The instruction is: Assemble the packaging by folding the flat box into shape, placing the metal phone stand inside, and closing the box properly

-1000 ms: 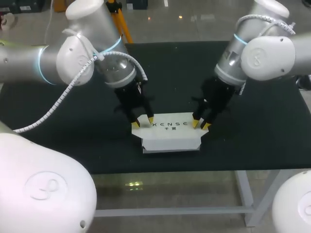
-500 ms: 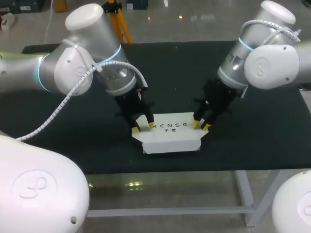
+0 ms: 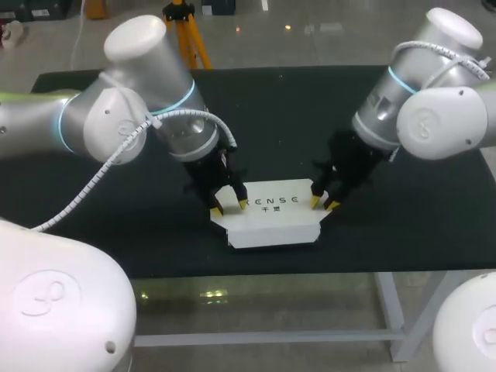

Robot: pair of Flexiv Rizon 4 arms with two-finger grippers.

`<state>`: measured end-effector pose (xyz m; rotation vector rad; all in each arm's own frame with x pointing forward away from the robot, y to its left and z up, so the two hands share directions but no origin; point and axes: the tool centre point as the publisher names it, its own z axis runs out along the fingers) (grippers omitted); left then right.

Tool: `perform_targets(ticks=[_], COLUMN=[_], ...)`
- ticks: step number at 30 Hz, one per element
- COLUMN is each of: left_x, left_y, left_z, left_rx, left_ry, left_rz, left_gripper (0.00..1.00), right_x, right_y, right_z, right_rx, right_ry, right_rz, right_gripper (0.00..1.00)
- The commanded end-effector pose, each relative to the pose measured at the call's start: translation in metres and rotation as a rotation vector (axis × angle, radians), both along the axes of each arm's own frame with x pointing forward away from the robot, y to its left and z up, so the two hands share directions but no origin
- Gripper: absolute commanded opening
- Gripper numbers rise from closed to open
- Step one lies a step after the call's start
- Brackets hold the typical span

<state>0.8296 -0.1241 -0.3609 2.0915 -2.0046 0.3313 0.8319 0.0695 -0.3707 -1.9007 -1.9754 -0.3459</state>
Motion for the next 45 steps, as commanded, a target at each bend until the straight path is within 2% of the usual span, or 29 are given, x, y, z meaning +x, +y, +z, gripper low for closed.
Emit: perform_targets(ticks=[1,11,19,22,28,37,40,42,44,45], left_x=[-0.007,-0.009,-0.009,-0.009,-0.009,-0.008,-0.008,-0.008,-0.008,-0.008], left_y=[0.001,0.004,0.005,0.004,0.001,0.0,0.0,0.0,0.0,0.0], left_z=[-0.002,-0.009,-0.012,-0.014,-0.015,-0.014,-0.014,-0.014,-0.014,-0.014], left_rx=[0.0,-0.015,-0.036,-0.042,-0.052,-0.064,-0.064,-0.064,-0.064,-0.064], left_ry=[-0.027,-0.063,-0.084,-0.09,-0.11,-0.117,-0.117,-0.117,-0.117,-0.117], left_rz=[-0.002,-0.021,-0.032,-0.036,-0.032,-0.021,-0.021,-0.021,-0.021,-0.021], left_gripper=[0.58,0.53,0.51,0.54,0.57,0.53,0.56,0.67,0.57,0.57], right_x=[-0.002,-0.002,-0.002,-0.002,-0.002,-0.002,-0.002,-0.002,-0.002,-0.002], right_y=[0.001,0.001,0.002,0.002,0.003,0.003,0.003,0.003,0.003,0.003], right_z=[-0.005,-0.012,-0.015,-0.016,-0.017,-0.014,-0.014,-0.014,-0.014,-0.014], right_rx=[0.005,0.022,0.056,0.067,0.088,0.113,0.113,0.113,0.113,0.113], right_ry=[-0.012,-0.025,-0.042,-0.048,-0.05,-0.047,-0.047,-0.047,-0.047,-0.047], right_rz=[-0.004,-0.018,-0.03,-0.035,-0.051,-0.074,-0.074,-0.074,-0.074,-0.074], right_gripper=[0.38,0.37,0.36,0.36,0.37,0.43,0.44,0.44,0.44,0.44])
